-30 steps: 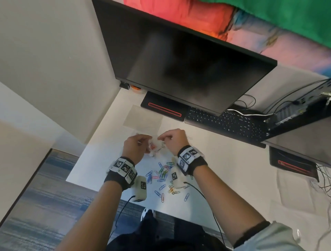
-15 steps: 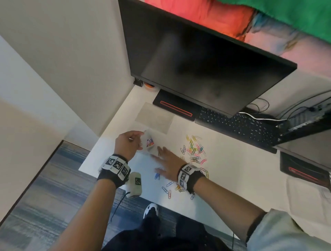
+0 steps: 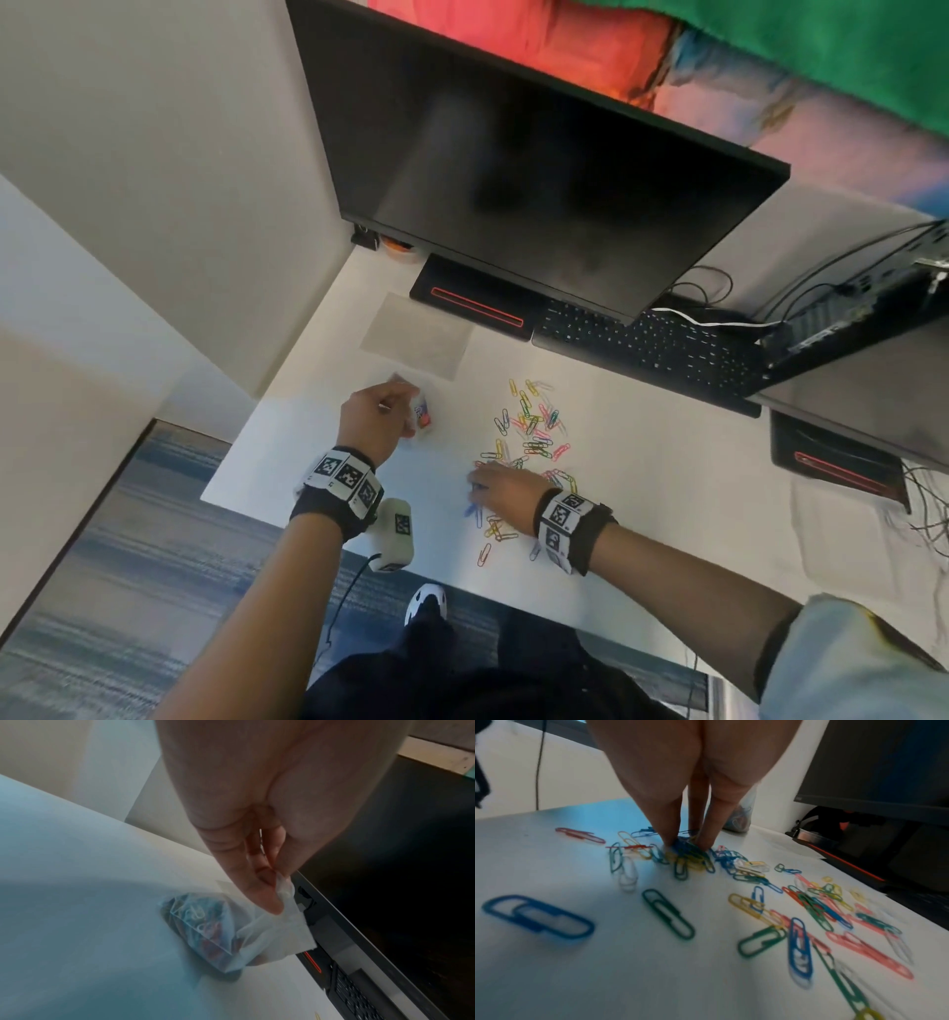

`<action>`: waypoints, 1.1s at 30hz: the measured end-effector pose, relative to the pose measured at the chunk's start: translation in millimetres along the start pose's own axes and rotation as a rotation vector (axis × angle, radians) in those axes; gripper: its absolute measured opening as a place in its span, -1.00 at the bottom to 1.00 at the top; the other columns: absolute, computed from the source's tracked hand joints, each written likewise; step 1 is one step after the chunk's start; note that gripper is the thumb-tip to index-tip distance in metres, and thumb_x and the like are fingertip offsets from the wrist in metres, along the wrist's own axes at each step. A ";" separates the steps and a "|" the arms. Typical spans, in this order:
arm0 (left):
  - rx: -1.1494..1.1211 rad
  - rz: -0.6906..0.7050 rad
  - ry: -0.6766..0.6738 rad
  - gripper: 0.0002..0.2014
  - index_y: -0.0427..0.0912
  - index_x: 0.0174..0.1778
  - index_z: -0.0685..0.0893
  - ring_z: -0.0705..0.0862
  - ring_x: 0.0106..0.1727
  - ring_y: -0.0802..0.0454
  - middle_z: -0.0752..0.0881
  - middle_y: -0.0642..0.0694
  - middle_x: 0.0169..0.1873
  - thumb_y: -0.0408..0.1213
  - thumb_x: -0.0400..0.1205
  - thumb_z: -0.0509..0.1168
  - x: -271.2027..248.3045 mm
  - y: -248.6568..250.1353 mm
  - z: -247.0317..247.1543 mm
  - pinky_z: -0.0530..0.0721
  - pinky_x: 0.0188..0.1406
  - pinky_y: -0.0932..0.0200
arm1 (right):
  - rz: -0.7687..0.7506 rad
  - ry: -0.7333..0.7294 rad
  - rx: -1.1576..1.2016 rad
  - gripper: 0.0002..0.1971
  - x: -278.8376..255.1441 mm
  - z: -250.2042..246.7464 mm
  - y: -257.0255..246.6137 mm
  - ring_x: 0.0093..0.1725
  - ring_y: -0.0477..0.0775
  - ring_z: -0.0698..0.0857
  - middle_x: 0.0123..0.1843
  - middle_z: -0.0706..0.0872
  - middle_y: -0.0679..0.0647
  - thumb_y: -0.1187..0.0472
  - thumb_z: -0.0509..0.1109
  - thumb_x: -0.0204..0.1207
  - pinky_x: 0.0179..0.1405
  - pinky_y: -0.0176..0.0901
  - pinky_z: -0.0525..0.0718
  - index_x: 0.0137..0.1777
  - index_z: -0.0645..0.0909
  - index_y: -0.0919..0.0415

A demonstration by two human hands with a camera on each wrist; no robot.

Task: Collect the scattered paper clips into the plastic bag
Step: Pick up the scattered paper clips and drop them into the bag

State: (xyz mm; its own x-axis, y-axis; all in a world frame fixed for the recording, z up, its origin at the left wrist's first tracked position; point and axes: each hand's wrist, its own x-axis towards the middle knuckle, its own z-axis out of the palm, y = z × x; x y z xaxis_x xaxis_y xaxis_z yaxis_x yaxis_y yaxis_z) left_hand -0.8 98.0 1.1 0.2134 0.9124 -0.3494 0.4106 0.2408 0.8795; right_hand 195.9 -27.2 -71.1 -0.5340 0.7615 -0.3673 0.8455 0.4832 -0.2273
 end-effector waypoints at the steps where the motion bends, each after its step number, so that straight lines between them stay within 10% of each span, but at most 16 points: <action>1: 0.018 0.008 -0.013 -0.73 -0.01 -0.22 0.81 0.78 -0.36 -0.15 0.79 -0.24 -0.36 -0.42 0.64 0.27 -2.4 2.6 3.7 0.82 0.03 -0.06 | 0.067 0.066 0.035 -0.73 1.5 -0.3 2.7 0.21 0.10 0.60 0.19 0.66 0.13 0.48 0.41 0.45 0.25 -0.05 0.64 0.10 0.68 0.22; 8: 0.066 0.045 -0.065 -0.79 -0.14 -0.05 0.81 0.76 -0.41 -0.06 0.77 -0.16 -0.29 -0.39 0.69 0.26 -8.5 2.1 25.7 0.74 -0.27 0.26 | 0.783 0.494 0.899 -0.88 -3.2 -32.9 21.5 -0.10 0.00 0.78 -0.13 0.84 0.01 0.32 0.54 0.43 -0.18 -0.52 0.70 -0.09 0.84 0.12; 13: 0.124 0.070 -0.102 -0.78 -0.10 0.00 0.81 0.74 -0.40 -0.03 0.77 -0.12 -0.28 -0.40 0.69 0.26 -12.1 3.5 37.0 0.79 -0.21 0.22 | 0.801 0.739 1.197 -0.89 4.1 -71.2 16.4 -0.27 -0.11 0.79 -0.24 0.85 0.02 0.33 0.59 0.38 -0.16 -0.44 0.73 -0.13 0.85 0.15; 19: 0.088 0.079 -0.130 -0.82 -0.16 0.01 0.84 0.77 -0.37 -0.10 0.72 0.02 -0.25 -0.42 0.66 0.33 -13.2 3.5 46.5 0.85 -0.14 -0.13 | 0.752 0.568 1.352 -0.91 20.6 -81.0 0.8 -0.28 -0.06 0.81 -0.23 0.84 0.13 0.33 0.50 0.48 -0.24 -0.40 0.71 -0.06 0.81 0.30; 24: 0.136 0.114 -0.172 -0.76 0.01 -0.08 0.87 0.77 -0.40 -0.07 0.78 -0.14 -0.36 -0.40 0.65 0.34 -16.2 1.8 49.3 0.84 -0.13 -0.16 | 0.779 0.527 1.178 -0.90 24.5 -73.7 -0.4 -0.21 0.15 0.83 -0.34 0.83 0.10 0.34 0.51 0.34 -0.10 -0.01 0.83 -0.21 0.84 0.17; 30: 0.119 0.072 -0.155 -0.81 -0.14 0.05 0.83 0.79 -0.33 -0.12 0.80 -0.12 -0.28 -0.42 0.66 0.34 -18.5 -0.1 52.6 0.83 -0.14 0.10 | 0.558 0.318 0.814 -0.78 13.1 -82.8 -2.3 -0.29 0.06 0.74 -0.30 0.80 0.09 0.15 0.37 0.54 -0.19 -0.09 0.70 -0.24 0.82 0.14; 33: 0.093 0.064 -0.126 -0.80 -0.20 0.07 0.82 0.78 -0.33 -0.13 0.79 -0.19 -0.25 -0.45 0.68 0.30 -17.7 -0.6 48.9 0.85 -0.20 0.09 | 0.506 0.493 0.707 -0.78 -5.2 -88.2 -2.9 -0.23 -0.06 0.72 -0.23 0.80 -0.01 0.09 0.36 0.57 -0.08 -0.06 0.71 -0.19 0.81 0.08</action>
State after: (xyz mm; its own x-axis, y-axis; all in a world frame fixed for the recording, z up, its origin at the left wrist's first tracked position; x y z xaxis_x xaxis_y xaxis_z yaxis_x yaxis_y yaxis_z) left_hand 38.5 65.5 -9.0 0.3487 0.8748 -0.3364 0.4715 0.1464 0.8696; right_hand 195.8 5.6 11.0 0.0825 0.9783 -0.1903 0.6966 -0.1931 -0.6910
